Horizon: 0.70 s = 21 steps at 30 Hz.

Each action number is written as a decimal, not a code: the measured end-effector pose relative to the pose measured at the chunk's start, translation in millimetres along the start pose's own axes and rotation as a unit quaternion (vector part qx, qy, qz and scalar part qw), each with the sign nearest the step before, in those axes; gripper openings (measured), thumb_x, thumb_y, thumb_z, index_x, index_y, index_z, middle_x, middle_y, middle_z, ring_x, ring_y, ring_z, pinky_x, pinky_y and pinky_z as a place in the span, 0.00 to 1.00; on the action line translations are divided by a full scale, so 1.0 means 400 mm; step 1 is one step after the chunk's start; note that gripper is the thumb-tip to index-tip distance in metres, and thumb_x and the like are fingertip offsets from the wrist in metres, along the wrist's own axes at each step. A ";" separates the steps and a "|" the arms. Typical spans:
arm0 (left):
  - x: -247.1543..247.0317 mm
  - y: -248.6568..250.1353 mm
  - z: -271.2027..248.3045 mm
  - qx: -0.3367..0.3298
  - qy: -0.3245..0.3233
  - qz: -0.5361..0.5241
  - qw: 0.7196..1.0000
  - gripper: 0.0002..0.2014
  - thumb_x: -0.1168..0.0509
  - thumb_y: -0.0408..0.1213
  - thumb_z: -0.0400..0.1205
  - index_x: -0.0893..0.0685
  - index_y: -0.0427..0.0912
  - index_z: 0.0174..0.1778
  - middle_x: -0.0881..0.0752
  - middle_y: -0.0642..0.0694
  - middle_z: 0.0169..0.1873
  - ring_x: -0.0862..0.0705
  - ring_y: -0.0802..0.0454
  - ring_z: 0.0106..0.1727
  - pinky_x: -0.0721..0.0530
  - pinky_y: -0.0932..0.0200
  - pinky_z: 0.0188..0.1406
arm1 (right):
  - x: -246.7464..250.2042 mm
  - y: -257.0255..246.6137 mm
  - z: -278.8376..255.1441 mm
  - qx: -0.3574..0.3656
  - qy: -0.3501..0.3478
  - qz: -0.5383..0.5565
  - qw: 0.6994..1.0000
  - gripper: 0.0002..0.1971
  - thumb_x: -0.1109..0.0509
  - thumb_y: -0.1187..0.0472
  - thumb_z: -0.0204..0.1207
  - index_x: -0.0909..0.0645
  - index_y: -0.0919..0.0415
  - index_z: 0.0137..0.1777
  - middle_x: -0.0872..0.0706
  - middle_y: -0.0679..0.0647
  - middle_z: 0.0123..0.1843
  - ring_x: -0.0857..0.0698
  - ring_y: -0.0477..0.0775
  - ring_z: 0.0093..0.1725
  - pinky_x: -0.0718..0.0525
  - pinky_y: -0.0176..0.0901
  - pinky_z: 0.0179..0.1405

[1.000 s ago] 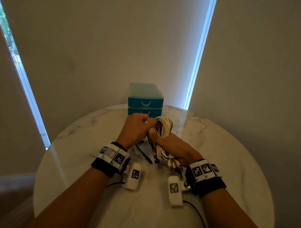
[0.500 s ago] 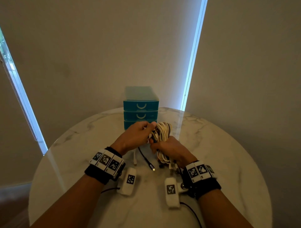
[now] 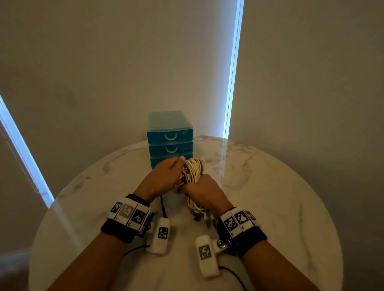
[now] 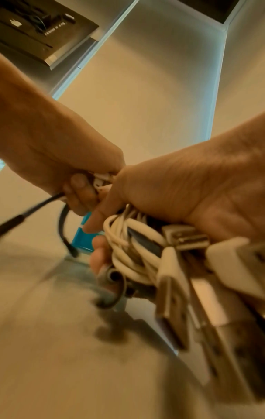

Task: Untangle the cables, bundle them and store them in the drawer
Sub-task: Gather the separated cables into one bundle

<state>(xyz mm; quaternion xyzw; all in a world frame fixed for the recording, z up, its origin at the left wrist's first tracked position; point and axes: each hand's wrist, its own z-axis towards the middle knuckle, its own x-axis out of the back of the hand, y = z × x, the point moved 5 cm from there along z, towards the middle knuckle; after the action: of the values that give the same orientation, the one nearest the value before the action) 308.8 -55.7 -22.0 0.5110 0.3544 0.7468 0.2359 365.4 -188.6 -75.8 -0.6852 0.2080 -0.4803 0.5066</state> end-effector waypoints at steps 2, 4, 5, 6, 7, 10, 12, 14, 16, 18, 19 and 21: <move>-0.005 -0.009 -0.004 0.041 -0.048 -0.042 0.997 0.31 0.48 0.59 0.95 0.09 0.36 0.57 0.06 0.41 0.47 0.10 0.43 0.45 0.09 0.49 0.49 | 0.015 0.004 0.003 -0.011 0.000 -0.013 1.000 0.25 0.18 0.42 0.57 0.09 0.55 0.51 0.06 0.54 0.44 0.08 0.56 0.44 0.15 0.47 0.37; -0.005 0.000 -0.014 0.053 -0.068 -0.080 0.993 0.37 0.46 0.62 0.93 0.08 0.29 0.50 0.07 0.39 0.38 0.18 0.43 0.34 0.19 0.60 0.31 | 0.024 0.005 0.002 -0.017 0.001 -0.016 1.000 0.23 0.20 0.42 0.56 0.09 0.58 0.46 0.06 0.57 0.40 0.07 0.59 0.41 0.09 0.54 0.38; -0.005 0.006 -0.018 0.044 -0.069 -0.078 0.994 0.39 0.45 0.63 0.93 0.08 0.28 0.46 0.07 0.39 0.35 0.19 0.46 0.31 0.21 0.63 0.29 | 0.026 0.002 -0.002 -0.018 -0.004 -0.015 1.000 0.23 0.21 0.43 0.57 0.09 0.60 0.45 0.06 0.58 0.38 0.06 0.63 0.39 0.06 0.59 0.41; -0.004 0.010 -0.018 0.035 -0.065 -0.066 0.995 0.38 0.44 0.63 0.92 0.07 0.29 0.43 0.07 0.41 0.33 0.20 0.49 0.28 0.22 0.65 0.28 | 0.025 0.001 -0.003 -0.019 -0.012 -0.016 1.000 0.22 0.21 0.45 0.58 0.09 0.63 0.44 0.06 0.60 0.36 0.06 0.66 0.39 0.05 0.63 0.44; -0.002 0.007 -0.017 0.031 -0.056 -0.053 0.997 0.37 0.42 0.63 0.92 0.07 0.31 0.40 0.07 0.44 0.30 0.20 0.53 0.25 0.22 0.67 0.27 | 0.026 0.001 -0.007 -0.021 -0.019 -0.017 0.999 0.20 0.22 0.48 0.60 0.08 0.65 0.43 0.06 0.60 0.35 0.05 0.67 0.39 0.05 0.64 0.46; 0.009 -0.005 -0.012 0.043 -0.051 -0.090 0.994 0.33 0.38 0.64 0.89 0.05 0.39 0.36 0.09 0.43 0.26 0.19 0.54 0.25 0.22 0.66 0.27 | 0.043 0.001 -0.005 -0.026 0.009 -0.010 1.000 0.18 0.22 0.51 0.56 0.08 0.64 0.43 0.06 0.57 0.33 0.05 0.59 0.36 0.05 0.56 0.38; 0.010 -0.001 -0.008 0.026 -0.049 -0.117 0.992 0.32 0.38 0.64 0.89 0.06 0.41 0.34 0.09 0.40 0.29 0.19 0.52 0.27 0.21 0.62 0.30 | 0.049 -0.004 -0.005 -0.015 0.032 -0.001 0.999 0.21 0.23 0.48 0.58 0.09 0.64 0.45 0.06 0.56 0.33 0.08 0.55 0.31 0.11 0.45 0.30; 0.007 0.004 -0.001 0.007 -0.029 -0.108 0.994 0.29 0.39 0.62 0.90 0.10 0.39 0.40 0.09 0.44 0.33 0.18 0.51 0.30 0.17 0.58 0.33 | 0.041 -0.004 -0.007 -0.001 0.039 0.007 0.999 0.20 0.23 0.44 0.64 0.10 0.61 0.45 0.07 0.55 0.34 0.10 0.54 0.30 0.13 0.45 0.29; 0.007 0.003 0.006 -0.001 0.005 -0.061 0.998 0.27 0.40 0.63 0.90 0.20 0.39 0.49 0.11 0.42 0.42 0.13 0.45 0.41 0.11 0.48 0.46 | 0.030 -0.005 -0.008 0.010 0.038 0.020 0.999 0.20 0.22 0.40 0.66 0.10 0.57 0.46 0.07 0.53 0.35 0.09 0.53 0.33 0.11 0.47 0.33; 0.016 0.009 0.004 -0.021 0.009 -0.016 1.000 0.24 0.42 0.63 0.90 0.24 0.42 0.50 0.13 0.43 0.44 0.13 0.48 0.45 0.12 0.47 0.52 | 0.021 -0.009 -0.004 0.013 0.036 0.024 0.999 0.29 0.21 0.33 0.58 0.11 0.55 0.50 0.06 0.54 0.41 0.07 0.55 0.40 0.14 0.46 0.36; 0.018 0.012 0.002 -0.021 -0.001 -0.020 1.000 0.23 0.42 0.62 0.90 0.25 0.42 0.49 0.14 0.44 0.43 0.13 0.52 0.44 0.13 0.50 0.50 | 0.019 -0.008 0.001 0.015 0.039 0.024 0.999 0.33 0.23 0.30 0.54 0.11 0.55 0.51 0.06 0.55 0.43 0.07 0.56 0.43 0.14 0.46 0.37; 0.016 0.018 -0.007 -0.008 -0.026 -0.074 0.997 0.20 0.40 0.58 0.91 0.24 0.42 0.51 0.13 0.46 0.41 0.12 0.61 0.37 0.14 0.62 0.40 | 0.026 -0.009 0.004 0.014 0.054 0.021 0.998 0.38 0.25 0.27 0.51 0.12 0.56 0.52 0.06 0.56 0.45 0.07 0.57 0.45 0.11 0.49 0.41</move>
<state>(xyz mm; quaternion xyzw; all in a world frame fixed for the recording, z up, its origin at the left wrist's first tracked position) 303.9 -56.6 -13.1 0.5006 0.3792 0.7168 0.3031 371.0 -194.6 -68.0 -0.6464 0.2427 -0.5087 0.5143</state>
